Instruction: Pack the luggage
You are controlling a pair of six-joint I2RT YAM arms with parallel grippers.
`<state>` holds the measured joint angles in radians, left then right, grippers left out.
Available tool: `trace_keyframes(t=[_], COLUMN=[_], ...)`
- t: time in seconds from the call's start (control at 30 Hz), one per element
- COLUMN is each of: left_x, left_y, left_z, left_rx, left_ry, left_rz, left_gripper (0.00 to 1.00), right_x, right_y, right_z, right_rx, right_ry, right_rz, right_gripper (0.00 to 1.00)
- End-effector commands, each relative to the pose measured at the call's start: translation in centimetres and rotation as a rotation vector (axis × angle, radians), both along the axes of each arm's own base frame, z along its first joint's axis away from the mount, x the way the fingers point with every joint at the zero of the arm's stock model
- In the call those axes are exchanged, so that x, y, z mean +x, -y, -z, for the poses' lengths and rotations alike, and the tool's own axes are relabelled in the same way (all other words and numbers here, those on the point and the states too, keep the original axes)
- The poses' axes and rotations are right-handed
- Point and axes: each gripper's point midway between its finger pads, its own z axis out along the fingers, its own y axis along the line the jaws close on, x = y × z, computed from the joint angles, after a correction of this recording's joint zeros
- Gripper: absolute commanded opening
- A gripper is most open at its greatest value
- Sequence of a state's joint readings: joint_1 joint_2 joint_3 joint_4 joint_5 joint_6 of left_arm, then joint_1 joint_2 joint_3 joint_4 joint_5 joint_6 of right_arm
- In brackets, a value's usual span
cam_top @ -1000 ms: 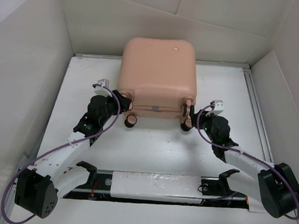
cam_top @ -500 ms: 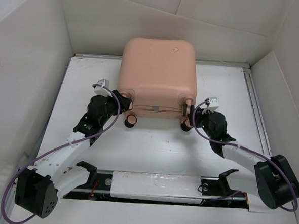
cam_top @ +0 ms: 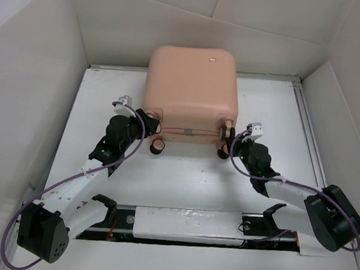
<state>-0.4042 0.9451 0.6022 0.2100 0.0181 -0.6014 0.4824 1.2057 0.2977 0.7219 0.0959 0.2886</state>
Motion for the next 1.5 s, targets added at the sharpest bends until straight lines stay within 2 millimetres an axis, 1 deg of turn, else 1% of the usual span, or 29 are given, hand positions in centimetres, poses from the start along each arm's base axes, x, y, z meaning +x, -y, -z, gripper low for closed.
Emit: trace_keyframes(t=[0.0, 0.03, 0.07, 0.13, 0.17, 0.27, 0.33, 0.37, 0.4, 0.43, 0.47, 0.5, 0.53, 0.6, 0.63, 0.67, 0.83, 0.87, 0.9, 0.93, 0.97, 1.1, 1.2, 1.27, 1.3, 1.33, 1.37, 1.4, 1.47], left_x=[-1.3, -1.5, -1.4, -1.6, -1.5, -2.0, -2.2, -2.2, -2.2, -2.1, -2.1, -2.1, -2.3, -2.2, -2.4, -2.2, -2.7, -2.9, -2.9, -2.9, -3.1, -3.8, -4.3, -4.5, -4.5, -4.7, -4.7, -4.7, -5.1], left_y=[4.2, 4.4, 4.6, 5.0, 5.3, 6.1, 6.5, 6.5, 6.5, 6.7, 6.7, 6.7, 6.9, 7.1, 7.2, 7.3, 7.6, 8.0, 8.0, 8.2, 8.3, 9.0, 9.4, 9.3, 9.3, 9.3, 9.3, 9.3, 9.7], left_z=[-9.9, -10.7, -10.4, -11.2, -10.9, -11.8, -12.0, -12.0, -12.0, -11.7, -12.2, -12.2, -12.7, -12.8, -12.7, -12.4, -11.9, -11.8, -11.8, -11.8, -11.5, -11.8, -12.1, -12.5, -12.5, -12.5, -12.5, -12.5, -12.4], left_rx=[-0.179, -0.199, -0.197, -0.228, -0.238, -0.282, -0.306, -0.306, -0.317, -0.314, -0.317, -0.317, -0.320, -0.320, -0.320, -0.317, -0.340, -0.353, -0.353, -0.362, -0.371, -0.385, -0.391, -0.393, -0.393, -0.393, -0.393, -0.393, -0.394], left_ry=[0.304, 0.315, 0.305, 0.316, 0.297, 0.297, 0.294, 0.294, 0.288, 0.276, 0.288, 0.288, 0.295, 0.293, 0.291, 0.281, 0.285, 0.273, 0.273, 0.267, 0.261, 0.259, 0.266, 0.277, 0.277, 0.275, 0.275, 0.275, 0.272], left_rz=[0.213, 0.222, 0.231, 0.254, 0.261, 0.311, 0.331, 0.331, 0.331, 0.340, 0.341, 0.341, 0.354, 0.364, 0.376, 0.375, 0.402, 0.429, 0.430, 0.438, 0.447, 0.479, 0.489, 0.491, 0.491, 0.500, 0.500, 0.500, 0.520], left_gripper=[0.00, 0.00, 0.00, 0.00, 0.00, 0.00, 0.00, 0.00, 0.00, 0.00, 0.00, 0.00, 0.00, 0.00, 0.00, 0.00, 0.00, 0.00, 0.00, 0.00, 0.00, 0.00, 0.00, 0.00, 0.00, 0.00, 0.00, 0.00, 0.00], right_x=[-1.4, -2.4, -3.3, -4.4, -4.6, -4.0, -2.9, -2.9, -1.9, -1.4, -0.9, -1.0, -0.8, -1.0, -0.5, -0.6, -1.8, -2.7, -3.3, -3.4, -4.7, -7.9, -9.5, -8.8, -7.9, -8.1, -7.8, -6.5, -6.0], right_y=[-1.7, -2.6, -2.5, -2.8, -2.8, -2.7, -3.0, -4.1, -4.6, -5.6, -7.1, -7.4, -8.4, -10.1, -11.0, -11.9, -17.4, -19.8, -21.1, -21.9, -24.0, -28.4, -28.6, -27.3, -26.3, -24.9, -23.4, -21.6, -20.7], right_z=[-5.6, -6.1, -7.0, -7.6, -7.8, -8.6, -7.5, -7.3, -8.2, -6.2, -5.5, -6.3, -4.8, -3.9, -4.3, -3.2, -2.7, -3.7, -4.1, -4.7, -5.6, -7.9, -7.0, -7.2, -7.3, -6.1, -7.4, -7.1, -6.2], right_rx=[0.235, 0.271, 0.318, 0.367, 0.368, 0.307, 0.200, 0.155, 0.129, 0.037, -0.054, -0.086, -0.141, -0.249, -0.250, -0.285, -0.095, -0.011, -0.003, 0.084, 0.152, 0.355, 0.372, 0.381, 0.372, 0.360, 0.367, 0.359, 0.317], right_ry=[0.181, 0.199, 0.237, 0.254, 0.261, 0.298, 0.329, 0.335, 0.352, 0.334, 0.356, 0.373, 0.377, 0.395, 0.401, 0.393, 0.330, 0.328, 0.337, 0.306, 0.300, 0.288, 0.235, 0.205, 0.205, 0.170, 0.186, 0.165, 0.106], right_rz=[-0.014, -0.033, -0.033, 0.008, 0.029, 0.144, 0.195, 0.193, 0.257, 0.267, 0.285, 0.297, 0.297, 0.277, 0.279, 0.244, -0.029, -0.143, -0.210, -0.258, -0.396, -0.712, -0.786, -0.746, -0.733, -0.717, -0.678, -0.619, -0.601], right_gripper=[0.00, 0.00, 0.00, 0.00, 0.00, 0.00, 0.00, 0.00, 0.00, 0.00, 0.00, 0.00, 0.00, 0.00, 0.00, 0.00, 0.00, 0.00, 0.00, 0.00, 0.00, 0.00, 0.00, 0.00, 0.00, 0.00, 0.00, 0.00, 0.00])
